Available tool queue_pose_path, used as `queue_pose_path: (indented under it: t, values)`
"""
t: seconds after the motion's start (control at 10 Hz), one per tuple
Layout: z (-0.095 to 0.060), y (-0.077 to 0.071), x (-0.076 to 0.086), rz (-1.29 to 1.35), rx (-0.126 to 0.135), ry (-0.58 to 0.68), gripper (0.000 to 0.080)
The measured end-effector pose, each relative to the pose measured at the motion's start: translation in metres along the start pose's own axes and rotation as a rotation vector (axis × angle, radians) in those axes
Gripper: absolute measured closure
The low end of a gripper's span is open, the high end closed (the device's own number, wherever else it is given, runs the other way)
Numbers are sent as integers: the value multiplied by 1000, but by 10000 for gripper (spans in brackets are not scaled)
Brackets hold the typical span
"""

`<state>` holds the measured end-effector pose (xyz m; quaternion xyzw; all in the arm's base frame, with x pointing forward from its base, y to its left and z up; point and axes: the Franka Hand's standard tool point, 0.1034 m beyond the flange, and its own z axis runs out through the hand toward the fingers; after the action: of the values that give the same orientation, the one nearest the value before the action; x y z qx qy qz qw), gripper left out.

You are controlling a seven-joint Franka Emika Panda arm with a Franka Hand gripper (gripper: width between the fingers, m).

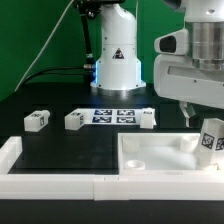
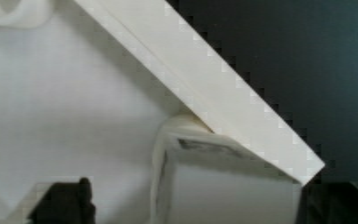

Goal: Assemble one leg

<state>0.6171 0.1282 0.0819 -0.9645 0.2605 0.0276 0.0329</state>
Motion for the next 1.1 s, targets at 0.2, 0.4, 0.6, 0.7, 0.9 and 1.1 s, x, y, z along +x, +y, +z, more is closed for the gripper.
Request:
queue_pose_path:
  t: [0.2,0.4,0.6,0.7,0.9,1.1]
  values:
    - [1,-1,-1,-241,-12,5,157]
    - [3,-1,-3,-502,-25,5,151]
    - [3,-2,-4,-710,-40,9,150]
    - [4,0,-3,-819,-41,6,150]
    - [4,1,-2,-859,-42,5,278]
    - [4,3,0,-857,-47,7,429]
